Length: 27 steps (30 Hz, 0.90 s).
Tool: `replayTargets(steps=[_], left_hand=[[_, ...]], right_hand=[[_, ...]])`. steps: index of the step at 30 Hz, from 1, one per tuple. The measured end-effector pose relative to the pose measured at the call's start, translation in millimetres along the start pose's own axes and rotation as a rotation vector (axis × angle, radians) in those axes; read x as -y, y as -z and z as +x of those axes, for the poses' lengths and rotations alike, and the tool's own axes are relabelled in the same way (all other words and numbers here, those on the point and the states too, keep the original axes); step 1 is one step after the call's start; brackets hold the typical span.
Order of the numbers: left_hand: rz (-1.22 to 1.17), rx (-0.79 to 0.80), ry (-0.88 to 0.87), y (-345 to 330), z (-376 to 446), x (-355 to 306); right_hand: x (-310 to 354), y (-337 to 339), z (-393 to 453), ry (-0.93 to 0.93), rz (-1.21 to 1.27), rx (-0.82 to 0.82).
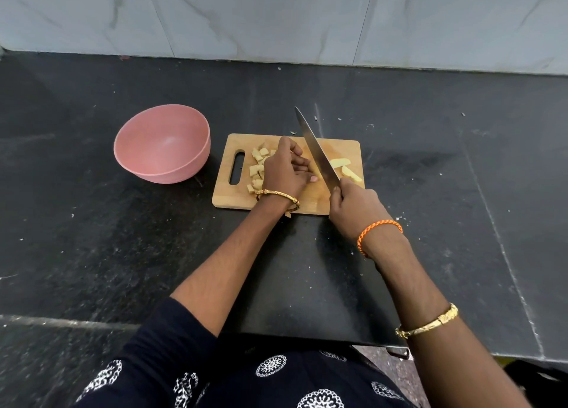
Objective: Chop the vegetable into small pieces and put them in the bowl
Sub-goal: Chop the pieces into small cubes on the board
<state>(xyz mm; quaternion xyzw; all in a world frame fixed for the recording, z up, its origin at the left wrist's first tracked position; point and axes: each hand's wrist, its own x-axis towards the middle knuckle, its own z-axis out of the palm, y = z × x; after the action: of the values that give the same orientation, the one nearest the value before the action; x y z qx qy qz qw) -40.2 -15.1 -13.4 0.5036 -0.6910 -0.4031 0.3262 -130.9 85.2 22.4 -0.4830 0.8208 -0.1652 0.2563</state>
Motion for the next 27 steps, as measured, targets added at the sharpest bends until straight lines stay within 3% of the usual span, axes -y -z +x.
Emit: replayTargets(steps=[7,13,17,22,27], left_hand=[[-0.006,-0.033,0.009,-2,-1,-1],[0.069,0.063,0.035,0,2,-2],[0.192,0.179,0.003,-1,3,-3],[0.348,0.15,-0.064,-6,3,-7],[0.366,0.22,-0.064,-7,4,-12]], right_hand=[[-7,-6,-16,-0.071,-0.011,0.074],[-16,-1,-39,-0.097,-0.091,0.094],[-34,9,-58,-0.118,0.016,0.079],[-46,9,-63,-0.141,0.162,0.025],[-44,11,-56,-0.151,0.214,0.06]])
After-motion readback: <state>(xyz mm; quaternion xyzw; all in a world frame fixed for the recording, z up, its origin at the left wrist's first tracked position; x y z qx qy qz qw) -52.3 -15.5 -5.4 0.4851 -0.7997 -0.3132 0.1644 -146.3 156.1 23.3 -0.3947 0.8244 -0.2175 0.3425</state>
